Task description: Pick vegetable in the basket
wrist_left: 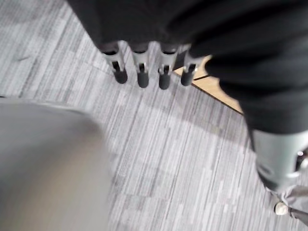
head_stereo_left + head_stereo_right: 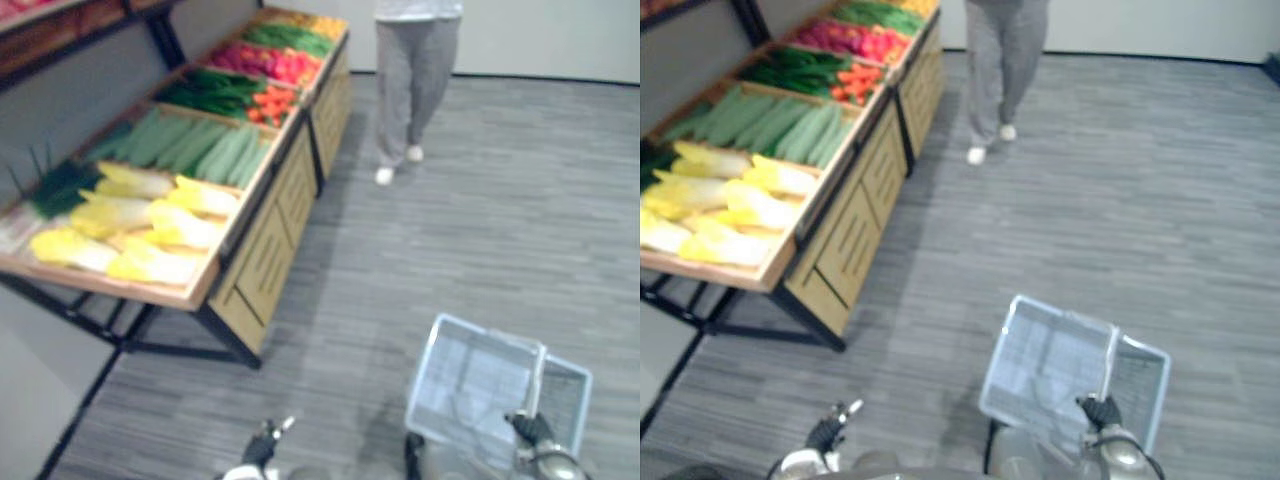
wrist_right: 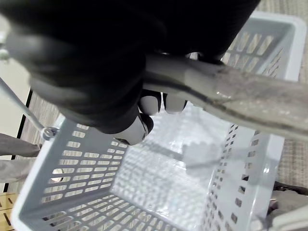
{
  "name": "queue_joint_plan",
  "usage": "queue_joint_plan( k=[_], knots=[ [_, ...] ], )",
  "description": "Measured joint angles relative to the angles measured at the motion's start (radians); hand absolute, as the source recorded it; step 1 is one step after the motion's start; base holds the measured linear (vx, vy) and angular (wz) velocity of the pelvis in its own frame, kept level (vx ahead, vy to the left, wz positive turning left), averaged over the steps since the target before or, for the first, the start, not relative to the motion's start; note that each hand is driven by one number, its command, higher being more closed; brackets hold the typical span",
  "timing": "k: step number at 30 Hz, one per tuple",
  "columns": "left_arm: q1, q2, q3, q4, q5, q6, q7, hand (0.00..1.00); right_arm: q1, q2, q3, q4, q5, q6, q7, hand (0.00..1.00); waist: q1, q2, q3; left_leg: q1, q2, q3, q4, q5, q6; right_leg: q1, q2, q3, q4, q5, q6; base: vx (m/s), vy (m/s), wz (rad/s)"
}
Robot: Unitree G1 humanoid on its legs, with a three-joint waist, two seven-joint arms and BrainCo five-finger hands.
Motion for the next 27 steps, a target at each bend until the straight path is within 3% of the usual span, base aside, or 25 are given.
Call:
queue_joint_plan(
  k=[2, 5, 7, 8, 9, 10, 11, 12, 14, 15, 17, 18, 19, 22, 23, 25, 27],
  knots=[
    [0.022, -0.001, 0.008, 0.0, 0.0, -0.001, -0.01, 0.0, 0.014, 0.008, -0.008, 0.007, -0.008, -0.006, 0.001, 1.0, 0.016, -0.009, -0.001, -0.038, 0.011, 0.067, 0.01, -0.019, 0.009, 0.086, -0.011, -0.014, -0.048, -0.009, -0.003, 0.45, -0.146, 0.13],
    [0.026, 0.002, 0.032, -0.004, -0.002, -0.009, -0.022, 0.0, 0.02, 0.01, -0.007, 0.012, -0.044, -0.016, 0.001, 1.0, 0.035, -0.031, 0.0, -0.085, -0.068, 0.205, -0.337, -0.026, 0.011, 0.165, -0.055, -0.036, -0.103, -0.037, 0.015, 0.37, -0.002, 0.17],
    [0.026, -0.002, 0.034, -0.005, -0.004, -0.021, -0.016, 0.0, 0.019, 0.008, -0.011, 0.016, -0.057, -0.015, 0.001, 1.0, 0.035, -0.033, 0.001, -0.075, -0.143, 0.344, -0.72, 0.097, 0.013, 0.212, -0.073, -0.086, -0.122, -0.056, 0.051, 0.44, 0.104, 0.5],
    [0.029, -0.004, 0.034, -0.005, -0.004, -0.026, -0.014, 0.0, 0.021, 0.008, -0.012, 0.019, -0.06, -0.015, 0.001, 1.0, 0.035, -0.031, 0.0, -0.068, -0.15, 0.386, -0.788, 0.145, 0.013, 0.228, -0.069, -0.101, -0.128, -0.064, 0.063, 0.44, 0.145, 0.73],
    [0.034, -0.006, 0.04, -0.004, -0.005, -0.03, -0.012, 0.0, 0.022, 0.009, -0.012, 0.03, -0.071, -0.013, 0.001, 1.0, 0.038, -0.034, 0.002, -0.055, -0.156, 0.433, -0.839, 0.219, 0.118, 0.265, -0.064, -0.13, -0.127, -0.096, 0.086, 0.42, 0.185, 0.71],
    [0.034, 0.007, 0.054, -0.007, -0.019, -0.032, -0.011, 0.0, 0.014, 0.023, -0.007, 0.033, -0.076, -0.01, 0.004, 1.0, 0.045, -0.062, 0.003, -0.037, -0.196, 0.439, -0.843, 0.207, 0.162, 0.298, -0.092, -0.158, -0.129, -0.109, 0.095, 0.39, 0.201, 0.67],
    [0.035, 0.016, 0.058, -0.008, -0.026, -0.032, -0.01, 0.0, 0.006, 0.028, -0.005, 0.032, -0.077, -0.01, 0.006, 1.0, 0.046, -0.083, -0.001, -0.038, -0.211, 0.452, -0.843, 0.191, 0.145, 0.302, -0.107, -0.171, -0.13, -0.117, 0.093, 0.33, 0.197, 0.56],
    [0.035, 0.023, 0.07, -0.009, -0.036, -0.031, -0.008, 0.0, -0.018, 0.023, 0.003, 0.032, -0.085, -0.011, 0.013, 1.0, 0.047, -0.099, -0.002, -0.043, -0.236, 0.449, -0.835, 0.146, 0.153, 0.302, -0.124, -0.183, -0.116, -0.123, 0.091, 0.24, 0.154, 0.38],
    [0.041, 0.011, 0.082, -0.009, -0.041, -0.026, 0.002, 0.0, -0.054, 0.01, 0.015, 0.033, -0.094, -0.009, 0.027, 1.0, 0.053, -0.096, -0.002, -0.028, -0.253, 0.444, -0.822, 0.097, 0.195, 0.256, -0.167, -0.175, 0.029, -0.137, 0.112, 0.31, 0.219, 0.19],
    [0.05, 0.012, 0.08, -0.01, -0.04, -0.018, 0.006, 0.0, -0.075, 0.012, 0.034, 0.033, -0.094, -0.009, 0.041, 1.0, 0.055, -0.095, -0.002, 0.005, -0.276, 0.423, -0.822, 0.073, 0.198, 0.181, -0.223, -0.166, 0.256, -0.14, 0.125, 0.31, 0.236, 0.19],
    [0.046, 0.023, 0.067, -0.015, -0.039, -0.009, 0.009, 0.0, -0.085, 0.026, 0.041, 0.033, -0.091, -0.009, 0.039, 1.0, 0.039, -0.096, -0.001, 0.055, -0.312, 0.354, -0.826, 0.052, 0.217, 0.047, -0.28, -0.113, 0.632, -0.1, 0.15, 0.36, 0.195, 0.96],
    [0.045, 0.028, 0.05, -0.021, -0.039, -0.017, 0.012, 0.0, -0.086, 0.024, 0.04, 0.032, -0.091, -0.01, 0.036, 1.0, 0.029, -0.096, -0.001, 0.091, -0.334, 0.29, -0.832, 0.043, 0.22, -0.005, -0.266, -0.089, 0.759, -0.116, 0.123, 0.43, 0.144, 1.46],
    [0.045, 0.03, 0.041, -0.022, -0.04, -0.024, 0.014, 0.0, -0.081, 0.022, 0.04, 0.032, -0.091, -0.013, 0.034, 1.0, 0.023, -0.097, -0.001, 0.113, -0.344, 0.253, -0.842, 0.042, 0.22, -0.02, -0.251, -0.085, 0.781, -0.125, 0.107, 0.37, 0.08, 1.56],
    [0.004, 0.04, 0.019, -0.031, -0.041, -0.042, 0.016, 0.0, -0.058, 0.026, 0.04, 0.027, -0.066, -0.016, -0.005, 1.0, 0.001, -0.09, 0.004, 0.193, -0.371, 0.025, -0.881, 0.041, 0.215, -0.106, -0.123, -0.036, 0.64, -0.205, 0.092, 0.37, -0.041, 2.17],
    [-0.002, 0.04, 0.018, -0.046, -0.042, -0.042, 0.016, 0.0, -0.057, 0.026, 0.039, 0.027, -0.05, -0.008, -0.009, 1.0, -0.004, -0.091, 0.004, 0.2, -0.371, -0.021, -0.88, 0.035, 0.205, -0.12, -0.109, -0.034, 0.58, -0.206, 0.09, 0.25, -0.088, 2.01],
    [-0.002, 0.047, 0.017, -0.117, -0.072, -0.042, 0.012, 0.0, -0.06, 0.026, 0.03, 0.031, -0.029, 0.02, -0.022, 1.0, 0.003, -0.098, 0.001, 0.22, -0.371, -0.136, -0.877, 0.022, 0.181, -0.135, -0.087, 0.006, 0.308, -0.196, 0.09, 0.35, -0.145, 1.8],
    [0.0, 0.068, 0.03, -0.152, -0.124, -0.042, 0.011, 0.0, -0.065, 0.028, 0.031, 0.037, -0.024, 0.025, -0.016, 1.0, 0.023, -0.106, 0.0, 0.233, -0.364, -0.177, -0.855, 0.008, 0.157, -0.138, -0.094, 0.08, 0.075, -0.135, 0.067, 0.42, -0.208, 1.39]
  ],
)
